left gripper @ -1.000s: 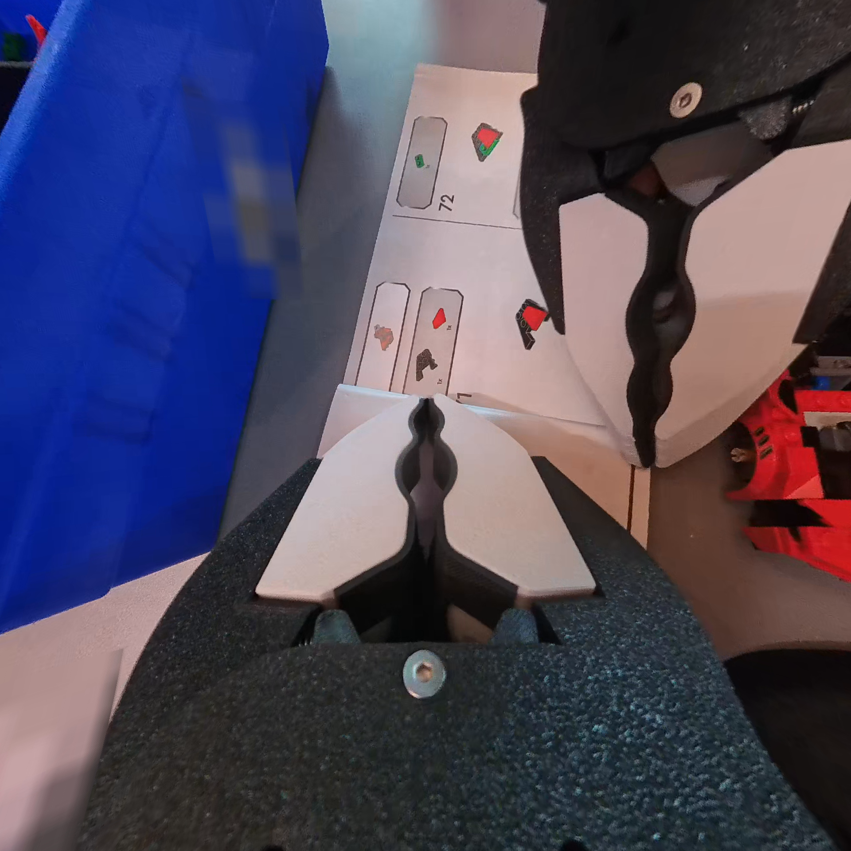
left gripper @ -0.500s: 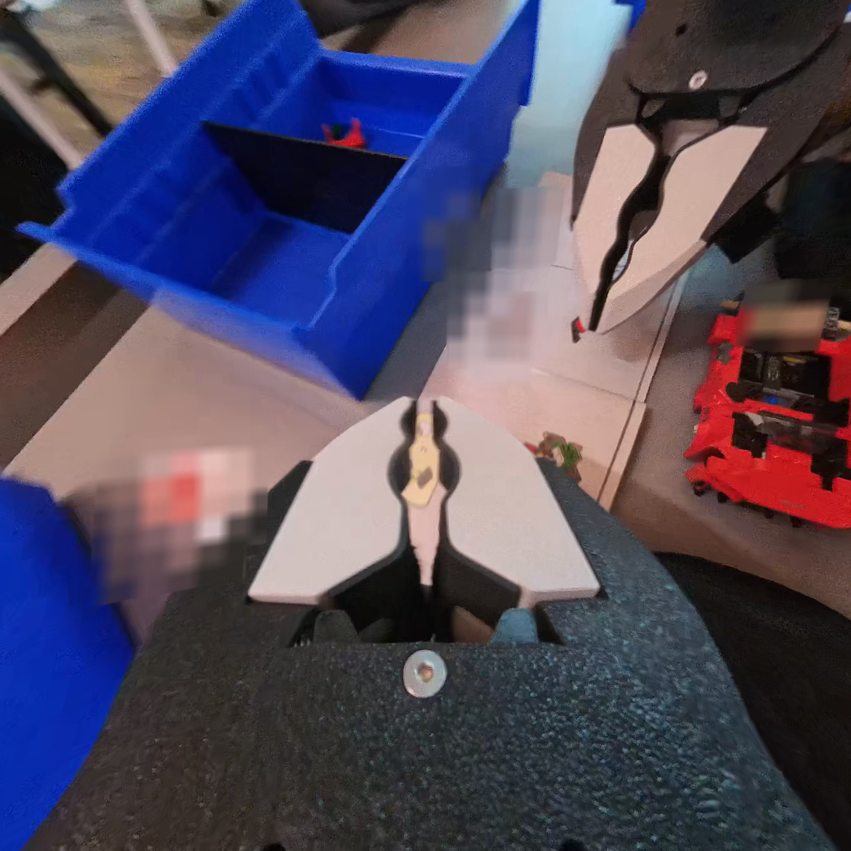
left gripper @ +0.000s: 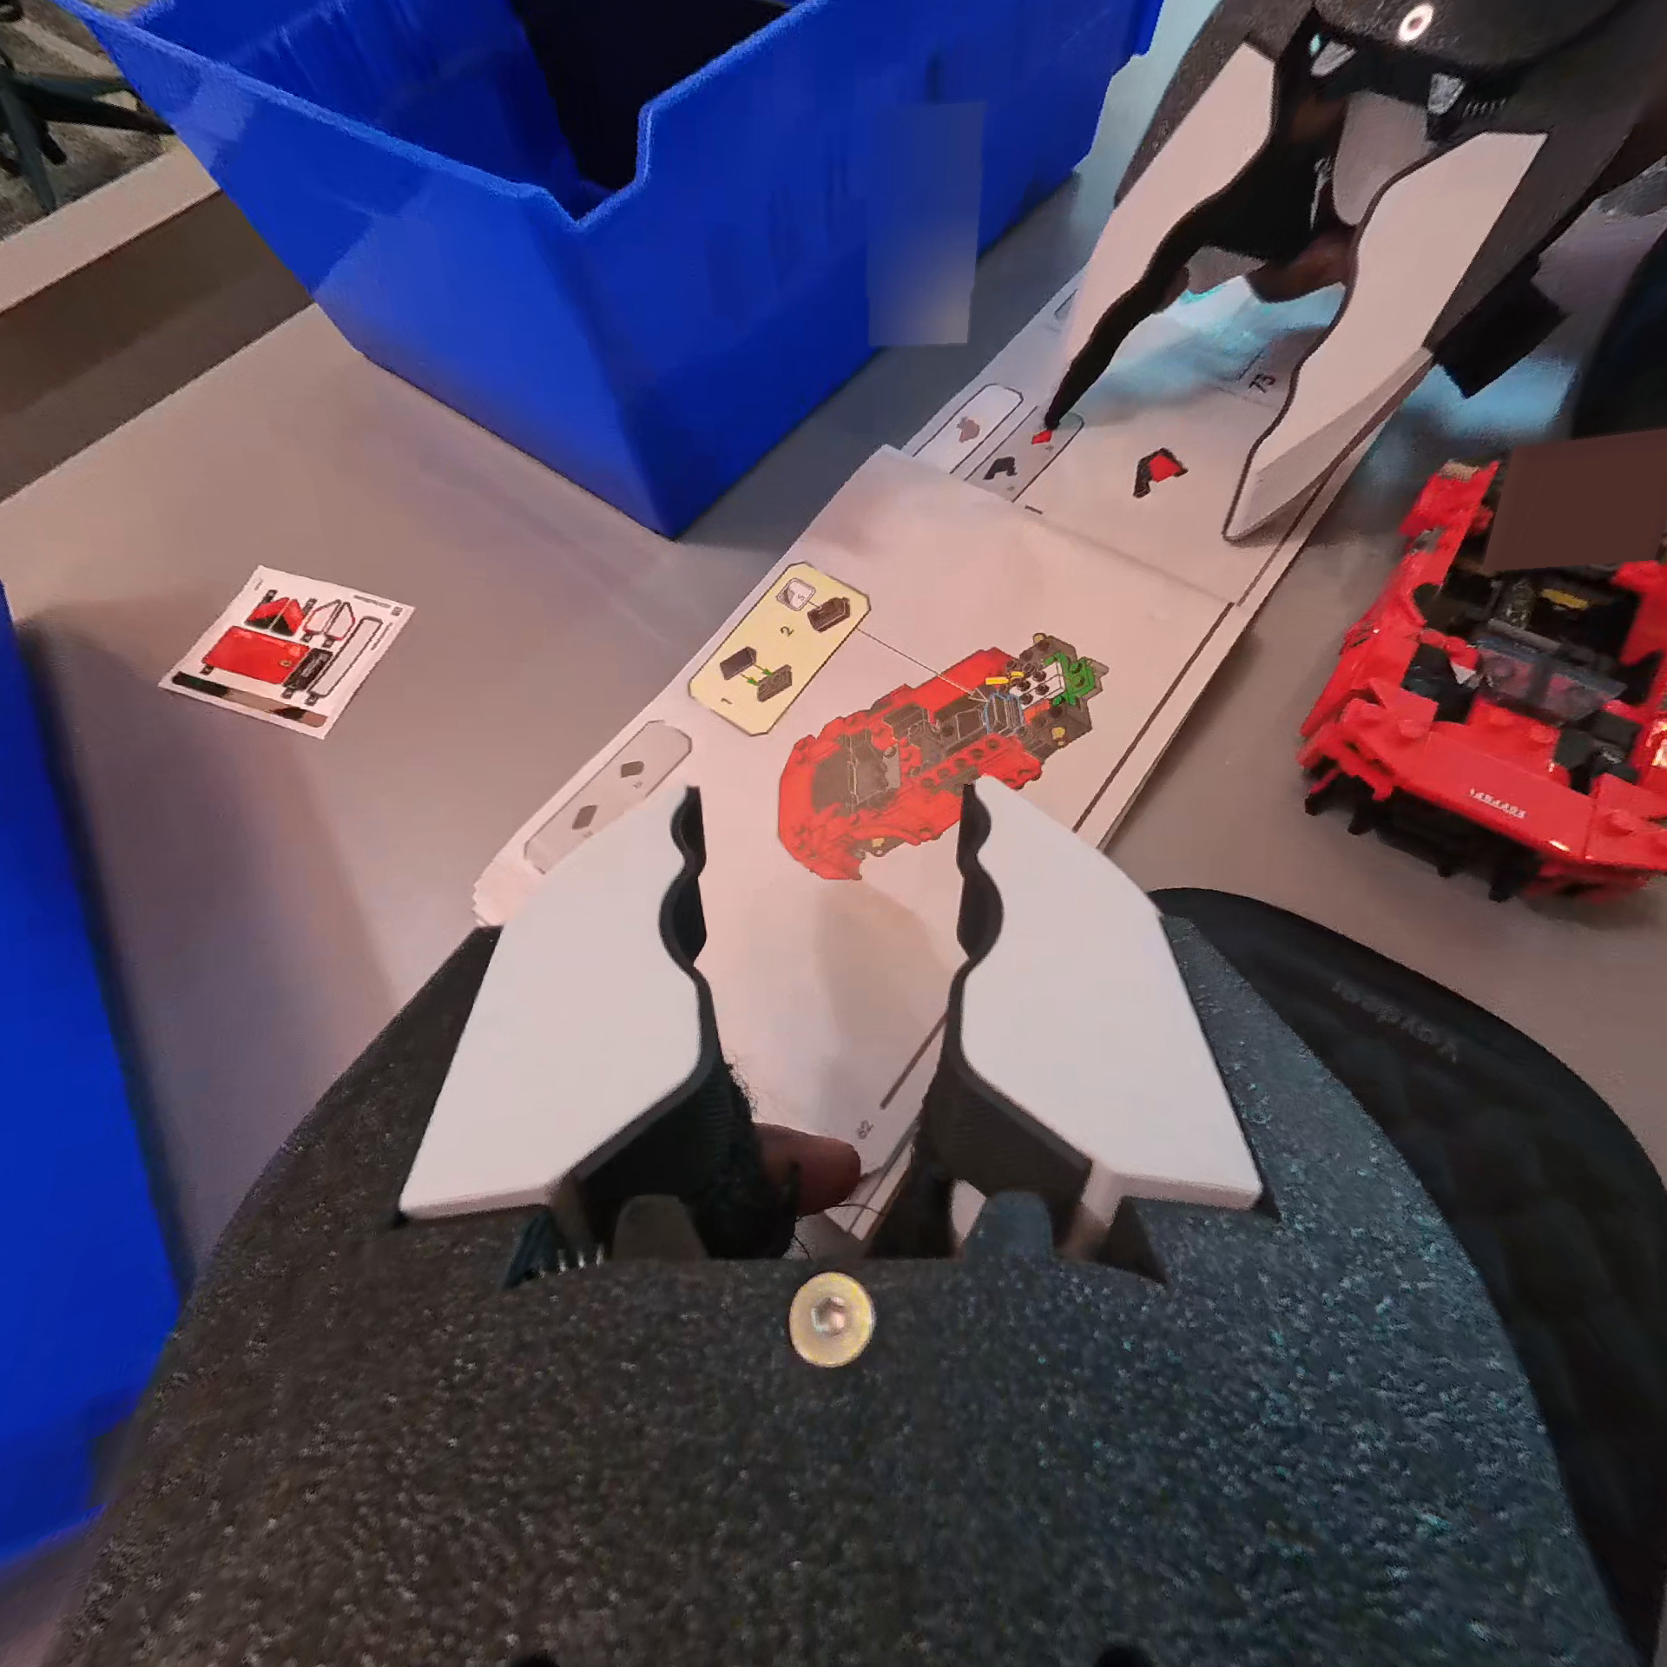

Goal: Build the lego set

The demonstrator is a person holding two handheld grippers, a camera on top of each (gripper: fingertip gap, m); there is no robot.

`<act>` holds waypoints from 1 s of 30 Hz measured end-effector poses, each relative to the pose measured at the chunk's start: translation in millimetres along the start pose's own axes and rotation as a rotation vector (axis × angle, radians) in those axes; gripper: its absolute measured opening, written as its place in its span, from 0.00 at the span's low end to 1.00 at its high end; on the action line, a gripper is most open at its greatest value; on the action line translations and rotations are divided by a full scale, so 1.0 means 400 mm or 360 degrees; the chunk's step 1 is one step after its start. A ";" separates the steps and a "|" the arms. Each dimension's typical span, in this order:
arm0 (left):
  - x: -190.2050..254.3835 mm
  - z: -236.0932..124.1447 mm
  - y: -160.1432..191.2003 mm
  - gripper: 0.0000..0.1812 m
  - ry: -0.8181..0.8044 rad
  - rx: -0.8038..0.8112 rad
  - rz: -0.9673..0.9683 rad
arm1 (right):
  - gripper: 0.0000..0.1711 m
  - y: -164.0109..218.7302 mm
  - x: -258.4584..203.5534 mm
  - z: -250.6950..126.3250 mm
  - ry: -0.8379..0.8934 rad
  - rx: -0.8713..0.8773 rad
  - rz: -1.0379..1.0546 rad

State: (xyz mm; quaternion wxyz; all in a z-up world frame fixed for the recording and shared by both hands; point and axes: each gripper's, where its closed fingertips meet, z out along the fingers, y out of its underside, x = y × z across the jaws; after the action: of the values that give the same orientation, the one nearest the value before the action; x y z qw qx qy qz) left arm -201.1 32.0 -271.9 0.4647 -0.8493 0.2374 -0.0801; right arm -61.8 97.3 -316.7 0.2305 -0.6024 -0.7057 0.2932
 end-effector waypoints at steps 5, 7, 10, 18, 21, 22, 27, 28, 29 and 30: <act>0.004 0.010 0.017 0.31 0.0029 -0.0044 -0.0023 | 0.41 0.029 0.013 -0.028 0.0009 0.0082 0.0009; 0.007 0.013 0.023 0.31 0.0060 -0.0062 -0.0040 | 0.41 0.042 0.014 -0.041 0.0006 0.0113 0.0005; 0.012 0.020 0.035 0.32 0.0113 -0.0110 -0.0093 | 0.41 0.058 0.017 -0.056 0.0007 0.0118 0.0000; 0.015 0.017 0.033 0.28 0.0169 -0.0072 -0.0164 | 0.40 0.059 0.016 -0.058 -0.0003 0.0136 -0.0006; 0.009 0.008 0.022 0.29 0.0200 -0.0001 -0.0247 | 0.40 0.059 0.016 -0.059 -0.0006 0.0136 -0.0003; 0.008 0.005 0.019 0.30 0.0210 0.0019 -0.0260 | 0.40 0.059 0.017 -0.059 -0.0006 0.0136 -0.0004; 0.015 0.005 0.019 0.34 0.0240 0.0019 -0.0256 | 0.41 0.059 0.016 -0.059 -0.0010 0.0136 -0.0006; 0.017 0.007 0.022 0.35 0.0241 0.0003 -0.0247 | 0.41 0.059 0.016 -0.059 -0.0011 0.0135 -0.0005; 0.020 0.009 0.025 0.36 0.0247 -0.0012 -0.0237 | 0.41 0.059 0.016 -0.059 -0.0013 0.0136 -0.0004; 0.023 0.011 0.026 0.36 0.0252 -0.0021 -0.0228 | 0.41 0.059 0.015 -0.059 -0.0016 0.0135 -0.0005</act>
State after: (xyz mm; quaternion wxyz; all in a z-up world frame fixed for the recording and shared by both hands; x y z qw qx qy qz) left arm -195.1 26.1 -283.8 0.4318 -0.8582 0.2126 -0.1784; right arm -30.1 109.0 -316.2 0.2529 -0.5894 -0.6947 0.3255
